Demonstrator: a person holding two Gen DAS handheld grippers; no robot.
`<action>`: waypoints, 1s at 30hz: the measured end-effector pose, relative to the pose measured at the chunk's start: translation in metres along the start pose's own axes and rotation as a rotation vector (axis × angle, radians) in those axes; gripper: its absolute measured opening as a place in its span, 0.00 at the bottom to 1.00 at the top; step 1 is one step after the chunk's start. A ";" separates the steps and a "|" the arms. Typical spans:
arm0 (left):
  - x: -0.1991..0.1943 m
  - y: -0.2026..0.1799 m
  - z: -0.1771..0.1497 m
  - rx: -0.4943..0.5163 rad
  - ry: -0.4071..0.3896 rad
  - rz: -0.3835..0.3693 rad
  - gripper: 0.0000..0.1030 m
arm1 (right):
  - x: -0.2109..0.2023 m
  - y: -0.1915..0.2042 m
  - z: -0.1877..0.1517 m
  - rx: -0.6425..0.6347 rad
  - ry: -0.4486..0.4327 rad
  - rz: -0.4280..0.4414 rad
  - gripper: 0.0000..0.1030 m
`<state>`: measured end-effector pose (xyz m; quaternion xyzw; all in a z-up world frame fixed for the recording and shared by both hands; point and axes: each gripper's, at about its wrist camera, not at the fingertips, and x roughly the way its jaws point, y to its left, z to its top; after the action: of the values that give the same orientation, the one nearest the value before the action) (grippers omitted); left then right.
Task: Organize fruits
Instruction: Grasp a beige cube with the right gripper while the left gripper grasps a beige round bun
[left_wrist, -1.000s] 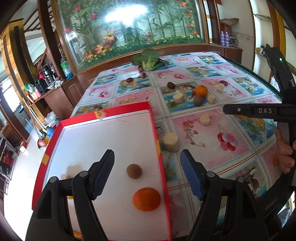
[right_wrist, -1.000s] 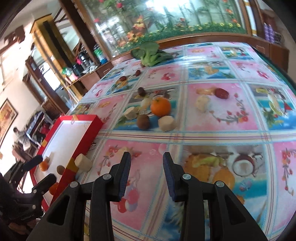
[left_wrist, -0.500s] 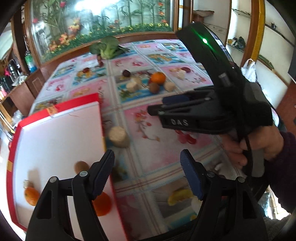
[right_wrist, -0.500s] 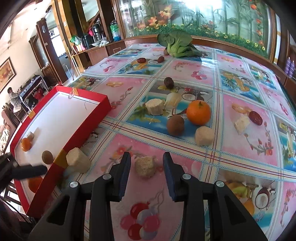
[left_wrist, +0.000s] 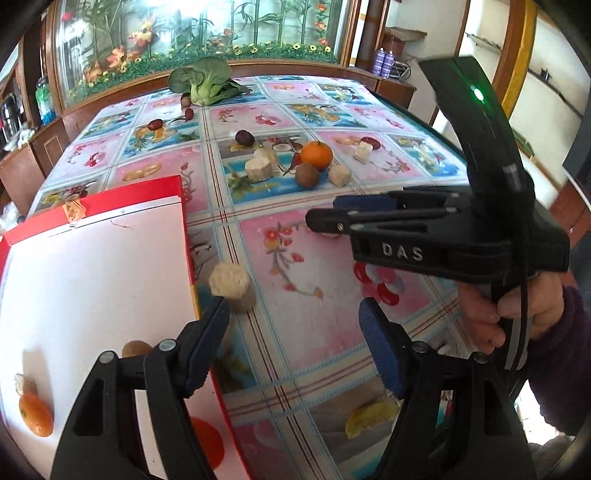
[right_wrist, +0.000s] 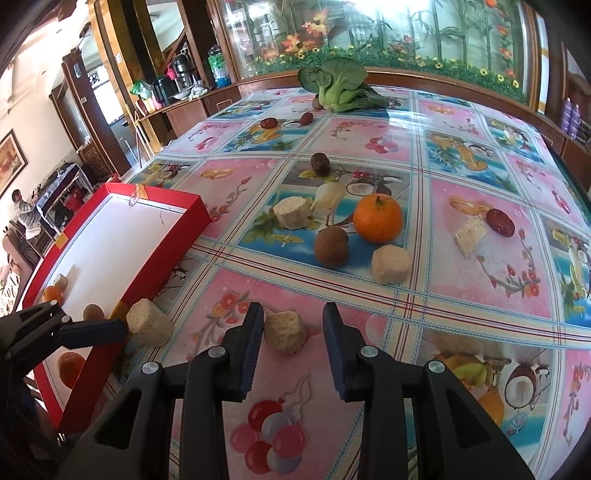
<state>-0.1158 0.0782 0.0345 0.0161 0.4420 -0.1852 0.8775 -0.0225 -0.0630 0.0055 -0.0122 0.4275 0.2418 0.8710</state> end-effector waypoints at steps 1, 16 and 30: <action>0.001 0.002 0.002 -0.004 0.002 -0.001 0.71 | 0.000 0.000 0.000 0.002 0.000 0.001 0.31; 0.021 0.003 0.023 -0.047 0.058 0.153 0.71 | -0.002 0.006 -0.003 -0.035 -0.006 -0.006 0.20; 0.038 -0.003 0.025 -0.025 0.108 0.141 0.26 | -0.018 -0.022 0.003 0.105 -0.064 0.017 0.20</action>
<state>-0.0769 0.0586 0.0205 0.0460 0.4887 -0.1163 0.8634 -0.0203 -0.0892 0.0168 0.0450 0.4117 0.2269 0.8815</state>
